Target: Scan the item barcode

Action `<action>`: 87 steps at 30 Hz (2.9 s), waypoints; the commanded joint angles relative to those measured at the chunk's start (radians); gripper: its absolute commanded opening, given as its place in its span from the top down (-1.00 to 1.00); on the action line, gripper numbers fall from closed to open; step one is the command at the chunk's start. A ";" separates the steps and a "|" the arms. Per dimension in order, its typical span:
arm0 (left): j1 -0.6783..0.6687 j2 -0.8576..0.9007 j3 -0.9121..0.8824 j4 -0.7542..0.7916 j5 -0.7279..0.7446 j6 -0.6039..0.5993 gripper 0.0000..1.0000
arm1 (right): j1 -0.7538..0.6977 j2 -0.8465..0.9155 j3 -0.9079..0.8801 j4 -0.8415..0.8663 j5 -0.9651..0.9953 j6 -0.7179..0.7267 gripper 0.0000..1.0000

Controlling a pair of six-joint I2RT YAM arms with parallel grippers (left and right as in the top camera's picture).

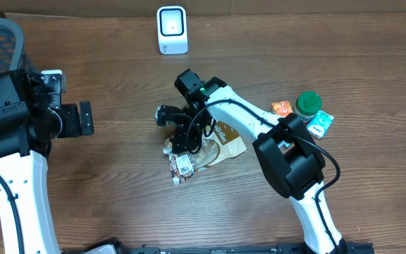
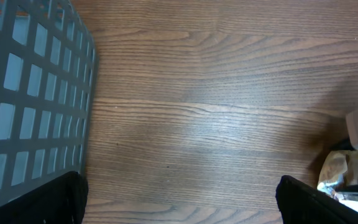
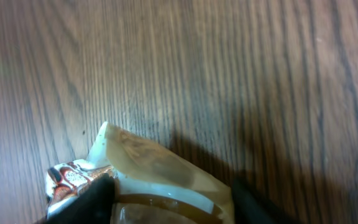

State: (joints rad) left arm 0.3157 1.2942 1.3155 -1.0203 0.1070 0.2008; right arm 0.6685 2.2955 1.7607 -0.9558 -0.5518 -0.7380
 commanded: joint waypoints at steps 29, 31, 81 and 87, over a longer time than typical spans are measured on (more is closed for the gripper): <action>-0.002 -0.004 0.011 0.003 -0.003 -0.015 -0.99 | -0.051 0.000 0.263 0.114 0.394 0.857 -1.00; -0.002 -0.004 0.011 0.003 -0.003 -0.015 -0.99 | -0.081 0.000 0.293 0.067 0.394 0.721 -1.00; -0.002 -0.004 0.011 0.003 -0.003 -0.015 -0.99 | -0.326 -0.349 0.622 -0.739 0.220 0.663 0.78; -0.002 -0.004 0.011 0.003 -0.003 -0.015 -0.99 | -0.361 -0.444 0.621 -0.738 0.221 0.663 0.58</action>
State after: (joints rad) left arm 0.3157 1.2942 1.3155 -1.0203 0.1070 0.2008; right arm 0.3096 1.8851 2.3589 -1.6955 -0.3180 -0.0883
